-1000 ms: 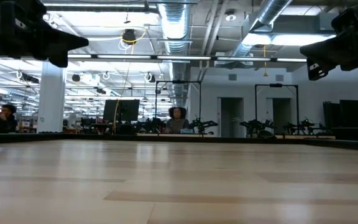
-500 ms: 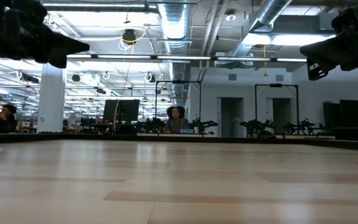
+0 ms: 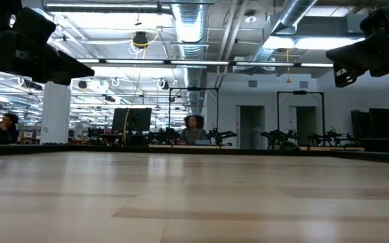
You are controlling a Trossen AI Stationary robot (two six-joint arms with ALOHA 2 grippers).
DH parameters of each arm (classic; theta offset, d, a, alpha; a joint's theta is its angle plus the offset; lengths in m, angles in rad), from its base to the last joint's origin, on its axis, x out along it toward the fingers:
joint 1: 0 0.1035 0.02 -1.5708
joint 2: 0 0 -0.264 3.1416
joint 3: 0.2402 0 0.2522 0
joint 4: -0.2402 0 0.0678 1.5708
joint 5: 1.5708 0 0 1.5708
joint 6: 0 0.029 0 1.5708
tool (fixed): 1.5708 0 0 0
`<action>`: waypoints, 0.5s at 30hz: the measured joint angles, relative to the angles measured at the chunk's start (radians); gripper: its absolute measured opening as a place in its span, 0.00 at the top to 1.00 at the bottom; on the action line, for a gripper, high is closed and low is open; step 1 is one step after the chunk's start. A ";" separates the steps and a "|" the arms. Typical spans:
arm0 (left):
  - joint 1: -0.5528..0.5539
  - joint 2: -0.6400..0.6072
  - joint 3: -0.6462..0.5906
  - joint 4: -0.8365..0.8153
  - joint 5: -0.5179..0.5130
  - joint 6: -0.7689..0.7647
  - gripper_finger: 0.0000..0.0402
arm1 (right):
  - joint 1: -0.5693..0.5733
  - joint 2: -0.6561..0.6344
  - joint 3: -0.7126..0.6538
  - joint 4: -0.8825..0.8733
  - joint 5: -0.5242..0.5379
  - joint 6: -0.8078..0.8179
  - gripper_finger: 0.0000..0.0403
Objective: Pick and place USB-C Cables
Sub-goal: Return to Home Position
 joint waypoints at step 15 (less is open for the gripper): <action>0.001 -0.134 -0.004 0.017 0.001 -0.006 1.00 | 0.000 0.000 0.000 0.000 0.000 0.000 0.88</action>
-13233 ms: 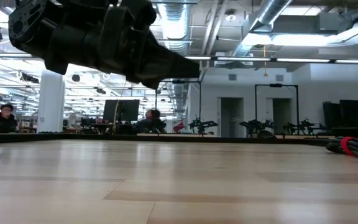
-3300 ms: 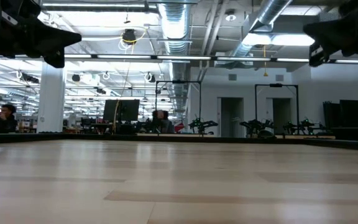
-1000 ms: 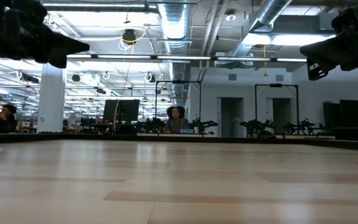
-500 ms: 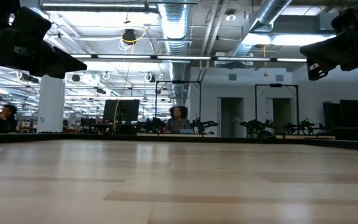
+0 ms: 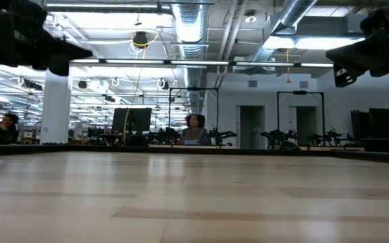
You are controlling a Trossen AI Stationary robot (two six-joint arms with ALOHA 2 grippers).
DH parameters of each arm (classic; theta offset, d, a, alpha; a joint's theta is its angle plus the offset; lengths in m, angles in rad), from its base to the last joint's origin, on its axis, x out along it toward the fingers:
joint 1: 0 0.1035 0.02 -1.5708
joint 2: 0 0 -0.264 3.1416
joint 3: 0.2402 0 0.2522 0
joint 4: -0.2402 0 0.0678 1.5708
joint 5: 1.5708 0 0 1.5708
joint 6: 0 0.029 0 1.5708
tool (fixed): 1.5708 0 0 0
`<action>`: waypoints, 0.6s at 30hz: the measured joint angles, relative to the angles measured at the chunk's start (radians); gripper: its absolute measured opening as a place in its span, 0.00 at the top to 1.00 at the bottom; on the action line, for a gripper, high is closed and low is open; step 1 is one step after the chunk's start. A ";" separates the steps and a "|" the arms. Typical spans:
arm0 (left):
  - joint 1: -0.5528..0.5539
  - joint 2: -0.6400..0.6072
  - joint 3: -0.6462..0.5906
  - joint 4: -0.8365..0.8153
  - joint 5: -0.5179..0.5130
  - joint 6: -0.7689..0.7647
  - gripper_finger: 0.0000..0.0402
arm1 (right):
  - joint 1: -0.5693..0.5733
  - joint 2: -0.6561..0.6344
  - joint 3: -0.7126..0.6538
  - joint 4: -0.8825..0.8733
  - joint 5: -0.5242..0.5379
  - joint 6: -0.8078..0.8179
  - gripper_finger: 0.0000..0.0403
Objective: Pick and place USB-C Cables
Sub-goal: Return to Home Position
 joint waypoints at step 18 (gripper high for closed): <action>0.123 -0.037 -0.002 0.007 0.000 0.000 1.00 | 0.000 -0.001 0.000 -0.001 0.000 0.000 0.88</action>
